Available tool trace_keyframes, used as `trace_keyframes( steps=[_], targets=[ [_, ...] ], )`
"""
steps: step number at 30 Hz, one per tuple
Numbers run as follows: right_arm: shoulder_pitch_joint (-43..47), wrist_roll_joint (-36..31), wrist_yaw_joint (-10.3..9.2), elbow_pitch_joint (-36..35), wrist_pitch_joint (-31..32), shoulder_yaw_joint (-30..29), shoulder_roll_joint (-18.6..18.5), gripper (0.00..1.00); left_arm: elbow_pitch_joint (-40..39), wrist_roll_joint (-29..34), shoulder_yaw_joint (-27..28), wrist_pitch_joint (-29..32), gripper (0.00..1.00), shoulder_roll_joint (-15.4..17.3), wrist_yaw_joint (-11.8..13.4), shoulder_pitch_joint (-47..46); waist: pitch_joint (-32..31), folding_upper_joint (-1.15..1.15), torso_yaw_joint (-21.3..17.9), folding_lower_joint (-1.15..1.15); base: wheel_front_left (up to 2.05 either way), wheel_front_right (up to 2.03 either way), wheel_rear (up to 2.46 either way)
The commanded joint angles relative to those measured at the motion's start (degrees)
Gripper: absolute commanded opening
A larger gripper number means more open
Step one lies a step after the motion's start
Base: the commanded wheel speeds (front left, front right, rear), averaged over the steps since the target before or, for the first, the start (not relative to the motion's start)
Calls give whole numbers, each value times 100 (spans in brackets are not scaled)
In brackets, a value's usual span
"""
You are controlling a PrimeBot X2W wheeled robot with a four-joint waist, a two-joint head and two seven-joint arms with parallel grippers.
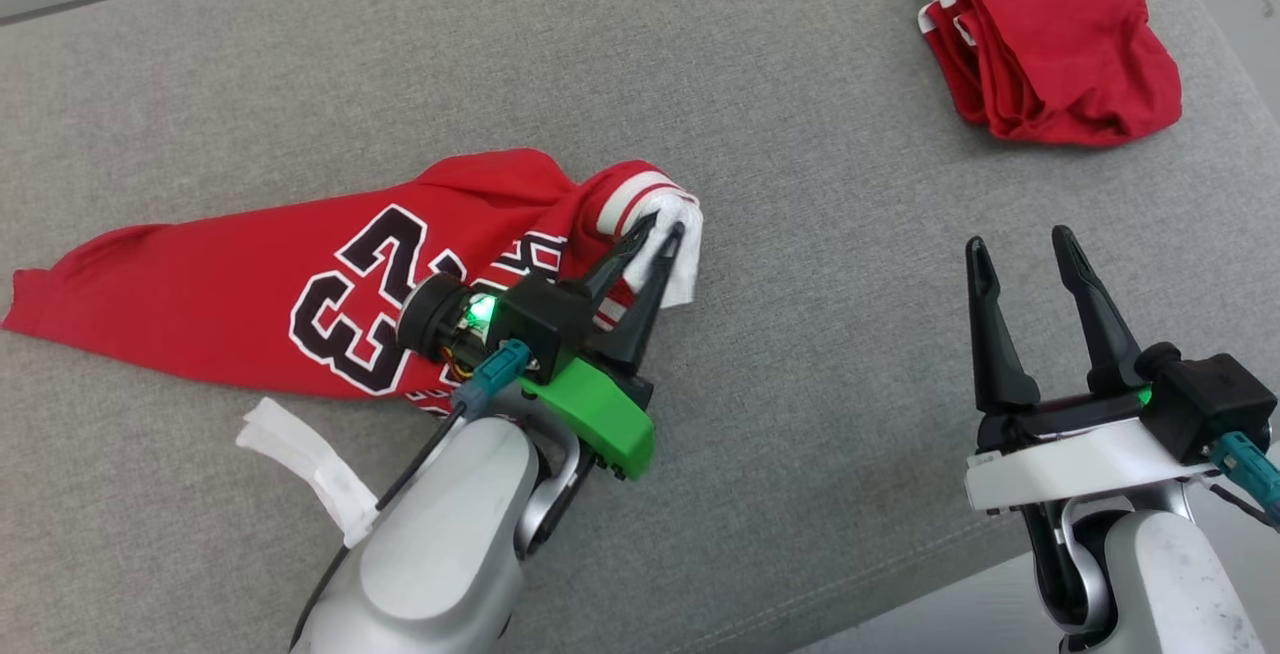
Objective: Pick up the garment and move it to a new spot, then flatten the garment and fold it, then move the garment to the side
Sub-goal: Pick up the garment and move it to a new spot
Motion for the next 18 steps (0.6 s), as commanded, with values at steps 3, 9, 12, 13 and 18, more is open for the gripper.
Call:
trace_keyframes(
  steps=[3,9,12,13,18],
  targets=[
    [36,17,-9,71,10,9,0,100,-101,-151,-45,-150,100,29,157,125,-325,-1,285,0,0,0,0],
    [156,-78,-9,-13,140,-10,-2,100,-683,-206,243,-221,100,72,540,606,-753,-1,835,0,0,0,0],
    [221,-129,-9,-69,221,-27,-2,100,-1006,-181,543,-220,100,201,721,909,-889,-1,1099,0,0,0,0],
    [261,-136,-9,-84,246,-36,-2,100,-1101,-186,671,-220,100,265,781,1027,-939,-1,1192,0,0,0,0],
    [398,-181,-9,-135,371,-71,-3,100,-1416,-198,1254,-221,100,547,993,1479,-1135,-1,1542,0,0,0,0]
  ],
)
